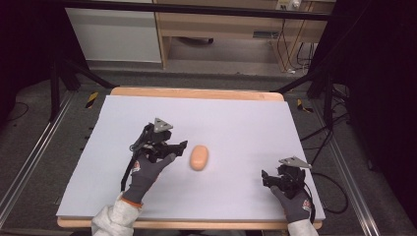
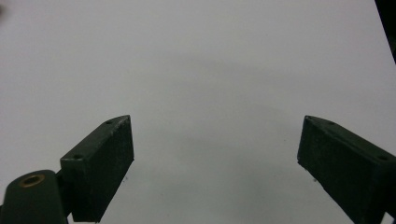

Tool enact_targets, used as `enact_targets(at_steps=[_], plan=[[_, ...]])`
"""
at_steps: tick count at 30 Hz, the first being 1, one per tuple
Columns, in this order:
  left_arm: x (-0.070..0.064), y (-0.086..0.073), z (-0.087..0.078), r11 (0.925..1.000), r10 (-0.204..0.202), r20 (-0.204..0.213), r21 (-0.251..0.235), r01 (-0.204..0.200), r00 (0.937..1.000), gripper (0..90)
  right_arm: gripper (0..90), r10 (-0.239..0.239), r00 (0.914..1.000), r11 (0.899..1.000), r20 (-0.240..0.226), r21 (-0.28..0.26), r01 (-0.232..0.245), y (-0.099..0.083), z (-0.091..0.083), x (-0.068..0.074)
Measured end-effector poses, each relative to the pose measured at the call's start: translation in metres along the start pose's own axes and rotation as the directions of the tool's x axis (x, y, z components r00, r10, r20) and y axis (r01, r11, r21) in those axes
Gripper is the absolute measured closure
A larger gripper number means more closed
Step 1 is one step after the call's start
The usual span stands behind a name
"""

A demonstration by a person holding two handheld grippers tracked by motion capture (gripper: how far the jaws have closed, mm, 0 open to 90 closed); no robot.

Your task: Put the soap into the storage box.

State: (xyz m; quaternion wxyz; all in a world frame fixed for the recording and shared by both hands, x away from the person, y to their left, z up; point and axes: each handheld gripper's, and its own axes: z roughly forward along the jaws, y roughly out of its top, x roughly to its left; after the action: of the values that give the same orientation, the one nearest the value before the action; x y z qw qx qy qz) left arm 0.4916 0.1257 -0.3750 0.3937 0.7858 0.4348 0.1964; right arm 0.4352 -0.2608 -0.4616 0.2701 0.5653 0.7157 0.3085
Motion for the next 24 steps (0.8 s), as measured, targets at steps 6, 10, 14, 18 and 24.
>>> enact_targets(at_steps=[6,10,14,18,24], plan=[[-0.01,0.0,0.017,0.9993,0.02,-0.004,0.032,-0.02,0.9998,32.9,10.9,-0.004,1.0,1.0,-0.003,0.001,0.004,0.0,0.001,0.001],[-0.015,-0.001,0.026,0.9989,0.019,-0.001,0.043,-0.019,0.9998,32.3,10.8,-0.002,1.0,1.0,-0.003,-0.001,0.002,0.0,0.001,0.002],[-0.018,-0.003,0.034,0.9977,0.023,-0.002,0.063,-0.023,0.9997,31.2,10.8,-0.01,0.9999,1.0,-0.008,0.002,0.01,0.0,0.001,0.002],[-0.022,-0.005,0.045,0.9962,0.022,-0.003,0.085,-0.021,0.9998,30.5,10.8,-0.016,0.9999,1.0,-0.006,-0.004,0.016,0.0,0.0,0.002],[-0.027,-0.007,0.057,0.9931,0.028,0.002,0.114,-0.028,0.9996,29.3,10.7,-0.012,0.9999,1.0,-0.012,-0.004,0.012,-0.001,0.0,0.001]])
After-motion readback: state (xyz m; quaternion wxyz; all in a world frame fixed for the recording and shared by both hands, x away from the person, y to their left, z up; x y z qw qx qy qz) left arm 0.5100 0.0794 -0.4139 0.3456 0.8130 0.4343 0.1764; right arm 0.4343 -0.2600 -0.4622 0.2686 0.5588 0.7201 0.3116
